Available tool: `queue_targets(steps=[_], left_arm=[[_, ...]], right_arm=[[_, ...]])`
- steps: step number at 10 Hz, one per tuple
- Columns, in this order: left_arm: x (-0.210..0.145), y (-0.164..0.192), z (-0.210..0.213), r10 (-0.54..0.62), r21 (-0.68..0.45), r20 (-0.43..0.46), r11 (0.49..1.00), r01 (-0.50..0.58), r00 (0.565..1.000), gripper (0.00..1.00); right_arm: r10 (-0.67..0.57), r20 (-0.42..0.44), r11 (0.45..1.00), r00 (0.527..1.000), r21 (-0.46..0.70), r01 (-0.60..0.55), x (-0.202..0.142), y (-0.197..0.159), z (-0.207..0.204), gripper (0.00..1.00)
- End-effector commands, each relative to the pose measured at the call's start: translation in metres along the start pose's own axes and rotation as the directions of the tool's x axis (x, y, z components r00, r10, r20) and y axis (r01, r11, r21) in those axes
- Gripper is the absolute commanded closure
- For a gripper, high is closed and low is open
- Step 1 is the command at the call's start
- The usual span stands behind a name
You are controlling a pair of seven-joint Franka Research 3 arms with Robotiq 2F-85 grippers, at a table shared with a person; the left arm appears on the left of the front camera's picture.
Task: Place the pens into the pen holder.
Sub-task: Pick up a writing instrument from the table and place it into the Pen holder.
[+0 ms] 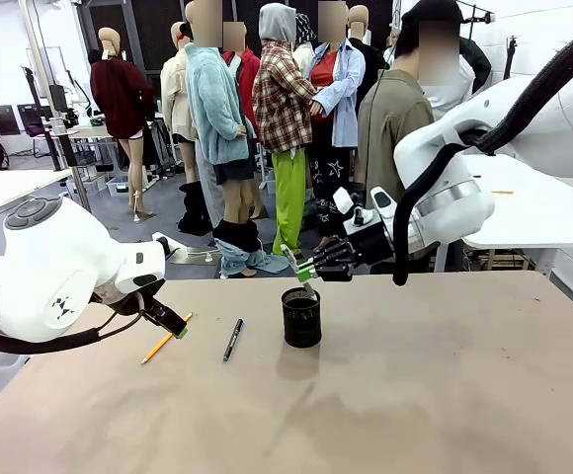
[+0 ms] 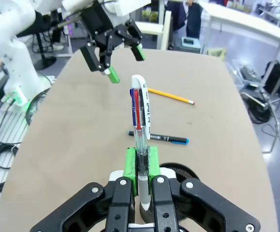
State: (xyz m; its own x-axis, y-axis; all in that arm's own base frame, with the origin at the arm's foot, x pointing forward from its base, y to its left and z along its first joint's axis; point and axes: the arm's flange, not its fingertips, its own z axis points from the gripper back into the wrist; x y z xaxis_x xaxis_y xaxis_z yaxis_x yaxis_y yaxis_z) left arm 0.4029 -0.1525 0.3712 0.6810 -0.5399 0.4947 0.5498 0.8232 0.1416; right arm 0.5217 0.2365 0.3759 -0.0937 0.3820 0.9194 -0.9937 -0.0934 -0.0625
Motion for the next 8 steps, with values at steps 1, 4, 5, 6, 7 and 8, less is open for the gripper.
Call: queue_targets(steps=[1,4,5,6,7,8], left_arm=[[-0.001,0.001,0.001,0.004,0.000,0.001,1.000,-0.004,1.000,0.00],[-0.001,0.001,0.001,0.004,0.000,0.001,1.000,-0.004,1.000,0.00],[-0.001,0.001,0.001,0.004,0.000,0.001,1.000,-0.004,1.000,0.00],[-0.001,0.001,0.001,0.004,0.000,0.001,1.000,-0.004,1.000,0.00],[-0.001,0.001,0.001,0.004,0.000,0.001,1.000,-0.004,1.000,0.00],[-0.001,0.001,0.001,0.004,0.000,0.001,1.000,-0.004,1.000,0.00]], right_arm=[[0.025,-0.014,0.999,1.000,0.027,-0.024,0.003,-0.009,-0.007,1.00],[0.026,-0.002,0.999,1.000,0.027,-0.026,-0.005,-0.039,-0.013,1.00],[0.013,0.000,0.999,1.000,0.031,-0.013,-0.010,-0.047,-0.016,1.00],[-0.009,-0.007,0.999,1.000,0.031,0.009,-0.016,-0.054,-0.017,1.00],[-0.022,-0.011,0.999,1.000,0.029,0.022,-0.022,-0.058,-0.017,1.00],[-0.041,-0.010,0.998,0.999,0.036,0.042,-0.026,-0.062,-0.018,1.00]])
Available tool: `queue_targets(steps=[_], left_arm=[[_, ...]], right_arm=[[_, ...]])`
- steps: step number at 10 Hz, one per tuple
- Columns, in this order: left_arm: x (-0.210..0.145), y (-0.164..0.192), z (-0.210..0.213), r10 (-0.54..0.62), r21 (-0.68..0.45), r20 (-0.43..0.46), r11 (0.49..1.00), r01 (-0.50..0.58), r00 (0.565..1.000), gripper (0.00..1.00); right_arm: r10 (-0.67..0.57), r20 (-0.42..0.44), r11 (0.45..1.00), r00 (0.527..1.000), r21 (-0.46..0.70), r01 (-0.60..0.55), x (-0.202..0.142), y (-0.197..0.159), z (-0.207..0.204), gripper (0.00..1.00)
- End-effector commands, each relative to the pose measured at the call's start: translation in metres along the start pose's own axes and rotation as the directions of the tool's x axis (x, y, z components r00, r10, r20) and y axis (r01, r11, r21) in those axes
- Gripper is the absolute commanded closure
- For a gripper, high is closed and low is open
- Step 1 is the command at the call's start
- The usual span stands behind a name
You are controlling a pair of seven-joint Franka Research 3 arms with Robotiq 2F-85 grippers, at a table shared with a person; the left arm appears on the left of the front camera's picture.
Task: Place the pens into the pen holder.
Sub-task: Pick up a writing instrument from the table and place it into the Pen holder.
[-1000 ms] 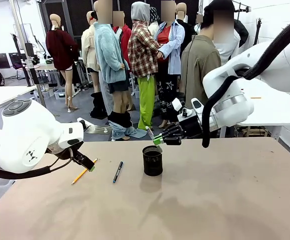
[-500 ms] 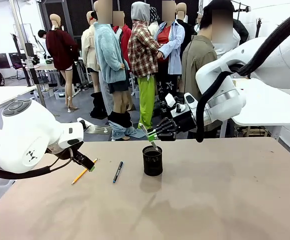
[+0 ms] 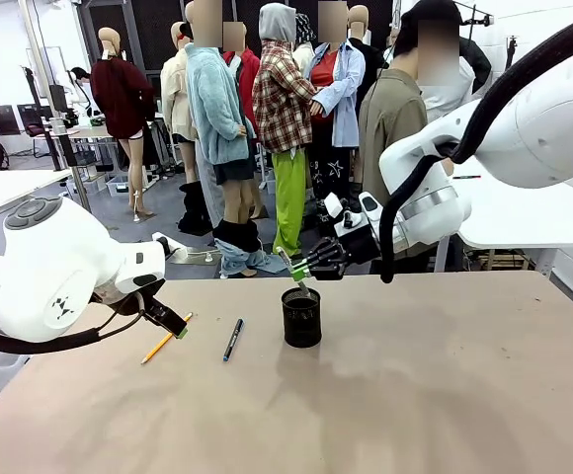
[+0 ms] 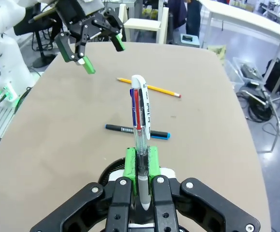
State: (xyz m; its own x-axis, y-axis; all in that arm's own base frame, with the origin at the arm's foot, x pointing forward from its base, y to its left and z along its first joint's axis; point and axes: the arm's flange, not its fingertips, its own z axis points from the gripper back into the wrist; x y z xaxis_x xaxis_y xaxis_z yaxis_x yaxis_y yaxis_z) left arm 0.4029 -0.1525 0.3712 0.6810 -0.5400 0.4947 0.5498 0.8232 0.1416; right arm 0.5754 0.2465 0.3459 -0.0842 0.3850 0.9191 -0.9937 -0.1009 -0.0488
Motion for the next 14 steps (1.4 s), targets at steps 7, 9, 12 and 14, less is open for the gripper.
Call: queue_targets(steps=[7,9,12,14], left_arm=[[-0.001,0.001,0.001,0.004,0.000,0.001,1.000,-0.004,1.000,0.00],[-0.001,0.001,0.001,0.004,0.000,0.001,1.000,-0.004,1.000,0.00],[-0.001,0.001,0.001,0.004,0.000,0.001,1.000,-0.004,1.000,0.00],[-0.001,0.001,0.001,0.004,0.000,0.001,1.000,-0.004,1.000,0.00]], right_arm=[[-0.081,-0.044,0.997,0.996,-0.009,0.081,-0.002,-0.002,0.009,0.33],[-0.117,-0.098,0.990,0.988,-0.091,0.108,0.007,0.026,0.033,0.33],[-0.352,-0.198,0.870,0.915,-0.430,0.242,0.027,0.086,0.102,0.33],[-0.484,-0.181,0.761,0.856,-0.570,0.310,0.030,0.113,0.138,0.33]])
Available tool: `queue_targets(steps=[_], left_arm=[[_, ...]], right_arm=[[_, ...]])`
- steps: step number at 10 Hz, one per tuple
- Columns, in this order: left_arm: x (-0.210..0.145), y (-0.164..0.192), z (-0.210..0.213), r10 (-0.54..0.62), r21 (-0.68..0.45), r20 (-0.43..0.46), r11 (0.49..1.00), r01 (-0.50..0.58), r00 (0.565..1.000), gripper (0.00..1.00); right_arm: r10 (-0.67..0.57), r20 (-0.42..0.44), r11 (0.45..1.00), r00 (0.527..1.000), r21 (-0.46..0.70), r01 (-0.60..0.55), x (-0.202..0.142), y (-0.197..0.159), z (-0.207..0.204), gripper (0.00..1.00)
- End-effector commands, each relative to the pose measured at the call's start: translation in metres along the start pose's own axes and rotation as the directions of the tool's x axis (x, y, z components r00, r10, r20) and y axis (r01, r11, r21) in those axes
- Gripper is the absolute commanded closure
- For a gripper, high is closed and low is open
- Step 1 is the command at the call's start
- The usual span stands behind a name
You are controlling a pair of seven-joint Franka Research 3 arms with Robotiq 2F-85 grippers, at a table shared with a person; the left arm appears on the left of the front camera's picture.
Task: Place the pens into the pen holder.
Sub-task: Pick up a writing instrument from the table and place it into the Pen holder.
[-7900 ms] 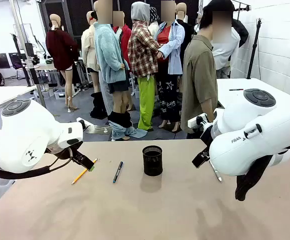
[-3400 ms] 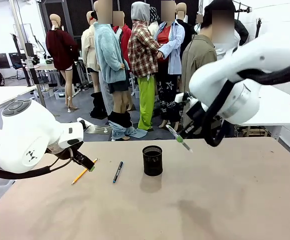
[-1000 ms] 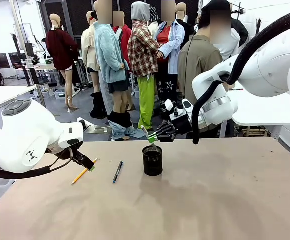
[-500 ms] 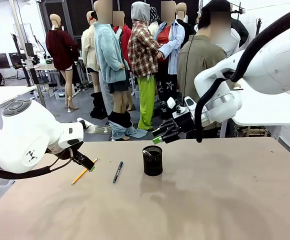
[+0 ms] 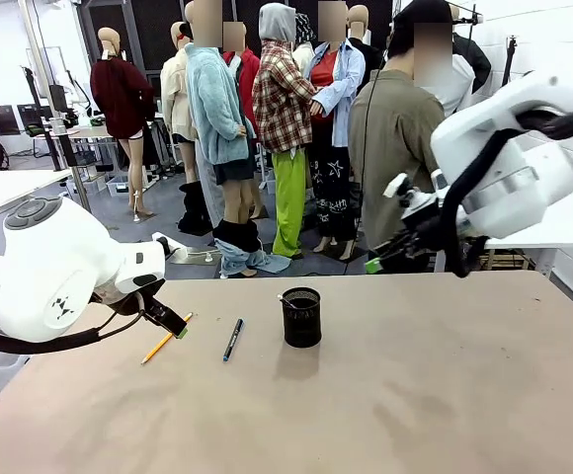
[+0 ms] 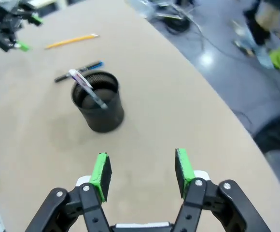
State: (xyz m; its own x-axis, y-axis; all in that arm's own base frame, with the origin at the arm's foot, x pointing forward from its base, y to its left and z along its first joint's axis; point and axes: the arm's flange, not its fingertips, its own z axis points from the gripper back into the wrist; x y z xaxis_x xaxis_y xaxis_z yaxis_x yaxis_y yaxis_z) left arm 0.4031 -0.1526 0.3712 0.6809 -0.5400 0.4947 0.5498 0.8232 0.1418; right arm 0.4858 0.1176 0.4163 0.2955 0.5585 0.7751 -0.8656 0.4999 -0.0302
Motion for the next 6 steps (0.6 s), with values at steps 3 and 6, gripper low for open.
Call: queue_targets(steps=[3,6], left_arm=[[-0.001,0.001,0.001,0.004,0.000,0.001,1.000,-0.004,1.000,0.00],[-0.001,0.001,0.001,0.004,0.000,0.001,1.000,-0.004,1.000,0.00]], right_arm=[[-0.407,-0.181,0.901,0.895,-0.243,0.360,-0.017,0.004,0.068,0.33],[-0.734,-0.303,0.666,0.608,-0.495,0.558,-0.018,-0.010,0.110,0.33]])
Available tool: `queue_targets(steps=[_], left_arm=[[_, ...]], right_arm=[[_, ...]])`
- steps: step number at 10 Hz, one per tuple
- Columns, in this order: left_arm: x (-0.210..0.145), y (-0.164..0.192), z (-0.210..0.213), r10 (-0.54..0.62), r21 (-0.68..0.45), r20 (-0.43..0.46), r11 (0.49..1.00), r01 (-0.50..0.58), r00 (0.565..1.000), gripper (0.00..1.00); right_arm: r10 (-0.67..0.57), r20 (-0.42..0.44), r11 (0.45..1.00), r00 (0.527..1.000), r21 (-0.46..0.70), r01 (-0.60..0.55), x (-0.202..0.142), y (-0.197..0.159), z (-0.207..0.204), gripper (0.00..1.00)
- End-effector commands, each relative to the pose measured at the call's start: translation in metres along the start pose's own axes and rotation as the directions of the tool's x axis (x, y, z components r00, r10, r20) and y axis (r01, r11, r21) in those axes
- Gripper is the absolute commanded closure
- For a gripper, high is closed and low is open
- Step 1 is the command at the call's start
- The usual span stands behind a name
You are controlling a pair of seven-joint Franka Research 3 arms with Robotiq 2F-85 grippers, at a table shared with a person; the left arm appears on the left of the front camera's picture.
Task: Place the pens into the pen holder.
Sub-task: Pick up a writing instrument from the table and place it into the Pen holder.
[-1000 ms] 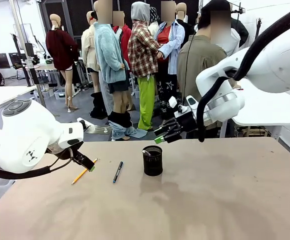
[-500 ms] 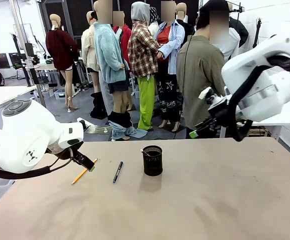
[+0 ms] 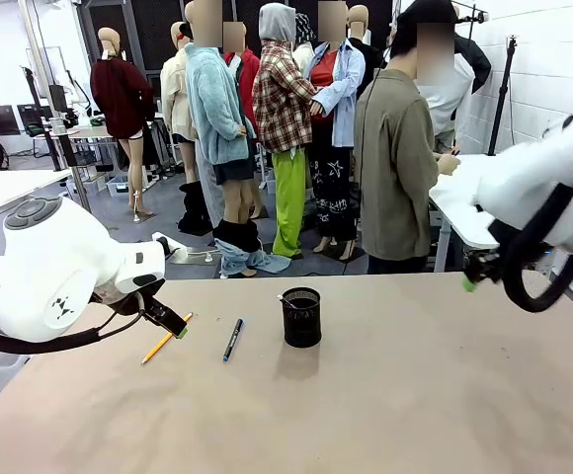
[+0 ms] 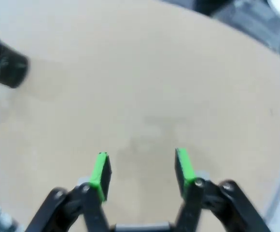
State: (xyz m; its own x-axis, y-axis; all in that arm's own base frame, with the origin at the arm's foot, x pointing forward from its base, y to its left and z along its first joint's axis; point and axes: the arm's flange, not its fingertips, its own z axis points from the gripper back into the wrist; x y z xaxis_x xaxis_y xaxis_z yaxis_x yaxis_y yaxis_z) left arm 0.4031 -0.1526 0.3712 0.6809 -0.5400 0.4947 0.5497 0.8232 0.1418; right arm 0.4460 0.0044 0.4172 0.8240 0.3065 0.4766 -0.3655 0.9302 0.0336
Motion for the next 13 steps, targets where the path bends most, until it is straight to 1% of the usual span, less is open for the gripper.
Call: queue_targets(steps=[1,2,3,4,5,6,7,8,9,10,11,12,13], left_arm=[[-0.001,0.001,0.001,0.004,0.000,0.001,1.000,-0.004,1.000,0.00],[-0.001,0.001,0.001,0.004,0.000,0.001,1.000,-0.004,1.000,0.00],[-0.001,0.001,0.001,0.004,0.000,0.001,1.000,-0.004,1.000,0.00],[-0.001,0.001,0.001,0.004,0.000,0.001,1.000,-0.004,1.000,0.00],[-0.001,0.001,0.001,0.004,0.000,0.001,1.000,-0.004,1.000,0.00],[-0.001,0.001,0.001,0.004,0.000,0.001,1.000,-0.004,1.000,0.00],[-0.001,0.001,0.001,0.004,0.000,0.001,1.000,-0.004,1.000,0.00],[0.000,0.000,0.000,0.000,0.000,0.000,1.000,0.000,1.000,0.00],[0.008,-0.004,0.000,-0.026,0.052,-0.058,0.998,0.029,0.998,0.00],[0.015,0.003,-0.009,0.006,0.033,-0.126,0.999,-0.001,0.992,0.00],[0.022,0.011,-0.016,0.026,0.027,-0.172,0.999,-0.022,0.985,0.00],[0.028,0.015,-0.022,0.035,0.008,-0.186,0.999,-0.034,0.982,0.00],[0.035,0.021,-0.032,0.040,-0.017,-0.219,0.999,-0.045,0.975,0.00]], right_arm=[[-0.253,-0.230,0.967,0.940,-0.069,0.244,0.035,0.017,0.045,0.33],[-0.329,-0.268,0.944,0.906,-0.100,0.313,0.035,0.013,0.044,0.33],[-0.370,-0.273,0.929,0.888,-0.129,0.347,0.035,0.010,0.042,0.33],[-0.358,-0.296,0.934,0.885,-0.128,0.335,0.035,0.006,0.038,0.33],[-0.383,-0.307,0.924,0.871,-0.152,0.352,0.034,0.001,0.031,0.33],[-0.362,-0.318,0.932,0.876,-0.120,0.342,0.032,-0.004,0.029,0.33],[-0.377,-0.302,0.925,0.875,-0.175,0.338,0.026,0.005,0.044,0.33],[-0.377,-0.302,0.925,0.875,-0.175,0.338,0.026,0.005,0.044,0.33],[-0.377,-0.302,0.925,0.875,-0.175,0.338,0.026,0.005,0.044,0.33],[-0.377,-0.302,0.925,0.875,-0.175,0.338,0.026,0.005,0.044,0.33],[-0.377,-0.302,0.925,0.875,-0.175,0.338,0.026,0.005,0.044,0.33],[-0.377,-0.302,0.925,0.875,-0.175,0.338,0.026,0.005,0.044,0.33],[-0.377,-0.302,0.925,0.875,-0.175,0.338,0.026,0.005,0.044,0.33]])
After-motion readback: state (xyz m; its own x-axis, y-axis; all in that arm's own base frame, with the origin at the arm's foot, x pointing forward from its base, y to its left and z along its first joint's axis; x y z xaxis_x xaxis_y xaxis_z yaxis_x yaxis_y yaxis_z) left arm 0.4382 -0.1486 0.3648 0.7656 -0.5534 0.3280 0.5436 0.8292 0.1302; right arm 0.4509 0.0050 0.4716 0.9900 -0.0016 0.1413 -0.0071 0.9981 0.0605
